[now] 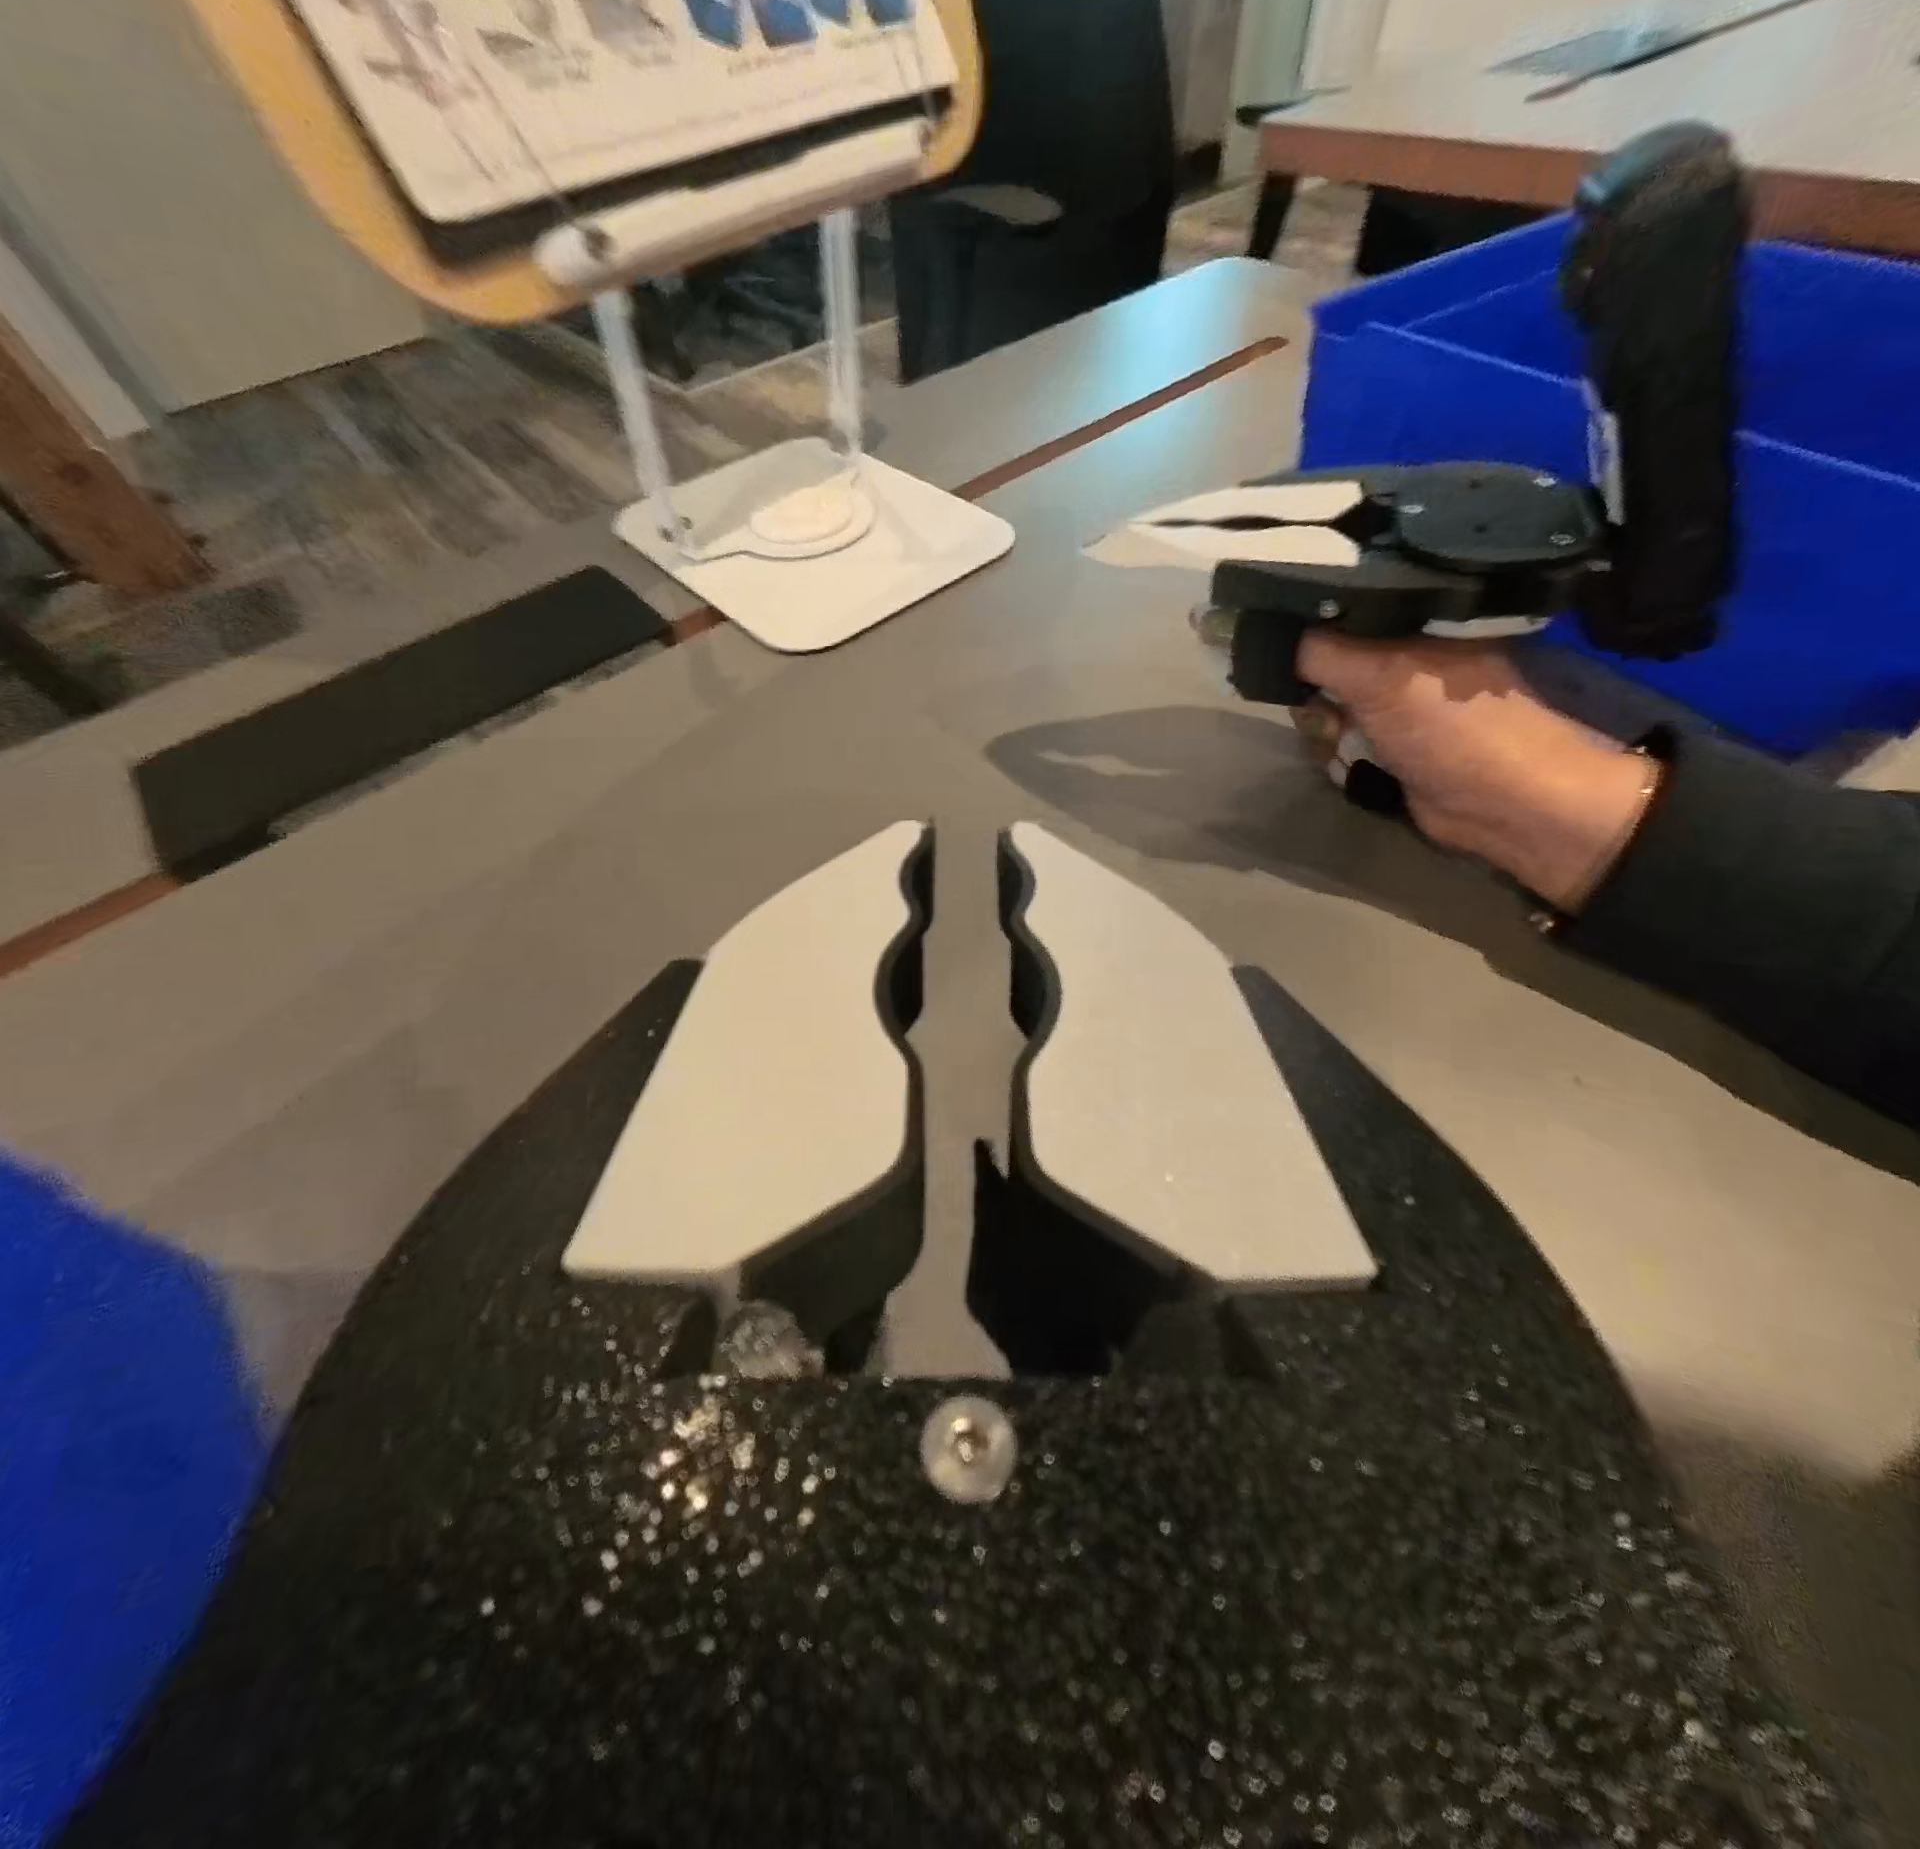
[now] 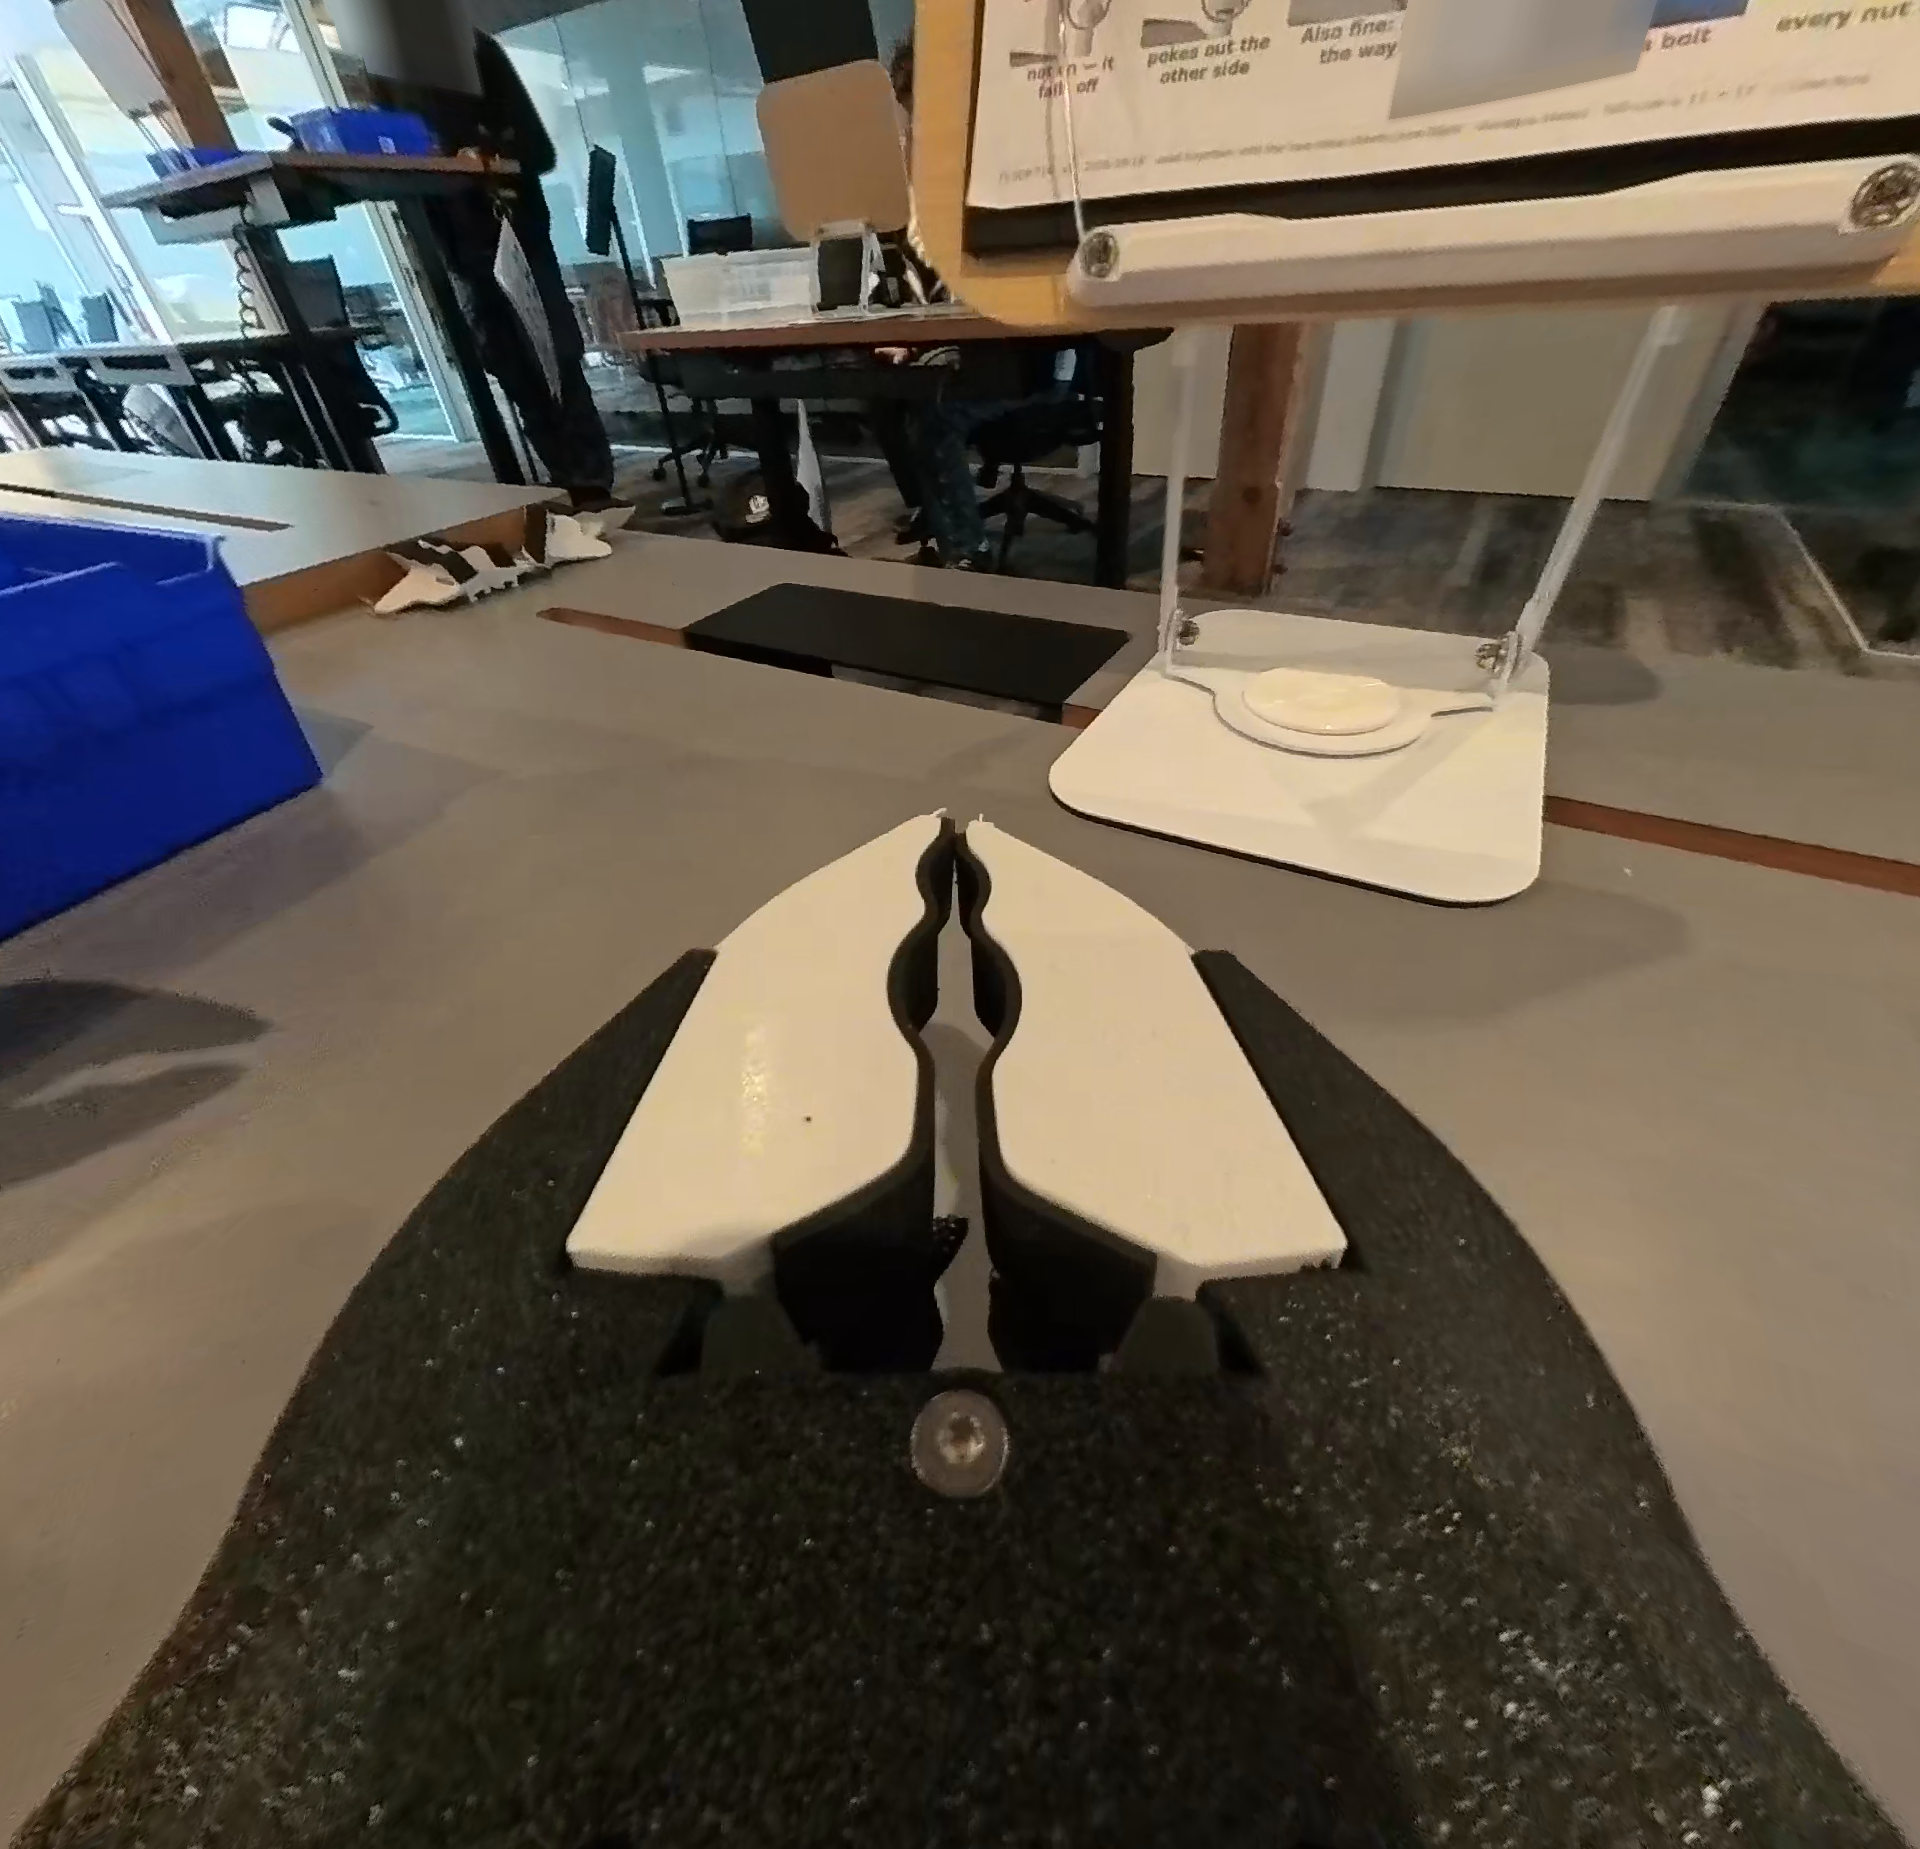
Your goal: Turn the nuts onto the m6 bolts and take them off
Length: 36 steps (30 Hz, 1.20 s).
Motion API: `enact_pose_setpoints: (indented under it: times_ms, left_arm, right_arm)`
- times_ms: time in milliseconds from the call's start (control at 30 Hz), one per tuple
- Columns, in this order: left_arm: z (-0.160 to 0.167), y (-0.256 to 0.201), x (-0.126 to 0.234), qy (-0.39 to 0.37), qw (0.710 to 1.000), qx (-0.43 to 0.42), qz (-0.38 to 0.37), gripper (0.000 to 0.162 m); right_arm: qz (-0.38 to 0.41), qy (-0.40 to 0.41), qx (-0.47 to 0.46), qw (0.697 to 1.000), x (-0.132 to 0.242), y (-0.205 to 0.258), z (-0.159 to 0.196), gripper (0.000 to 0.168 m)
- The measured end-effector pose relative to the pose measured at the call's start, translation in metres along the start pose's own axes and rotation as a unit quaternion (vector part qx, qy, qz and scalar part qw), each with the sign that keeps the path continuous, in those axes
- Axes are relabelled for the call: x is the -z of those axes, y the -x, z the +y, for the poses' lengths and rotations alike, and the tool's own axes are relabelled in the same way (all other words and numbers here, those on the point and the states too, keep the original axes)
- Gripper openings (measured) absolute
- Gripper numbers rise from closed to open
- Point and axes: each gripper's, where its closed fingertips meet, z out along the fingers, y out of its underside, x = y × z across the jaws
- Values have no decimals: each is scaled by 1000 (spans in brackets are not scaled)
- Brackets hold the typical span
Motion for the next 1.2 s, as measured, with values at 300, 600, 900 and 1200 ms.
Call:
enact_pose_setpoints:
  times_ms: [300, 600, 900, 1200]
  left_arm:
    - [-3, 123, 121, 87, 974, -8, -209, 17]
    - [87, 189, 97, 359, 925, 107, -65, 31]
    - [156, 195, 79, 520, 824, 223, 12, 47]
    - [178, 199, 73, 590, 779, 211, -3, 46]
  right_arm:
    - [-13, 2, -21, 1000, -4, 4, 0, 0]
    - [-13, 2, -16, 1000, -4, 5, 0, 0]
    - [-13, 10, 2, 1000, -6, 9, 2, 0]
    - [-15, 13, 12, 1000, -7, 11, 3, 0]
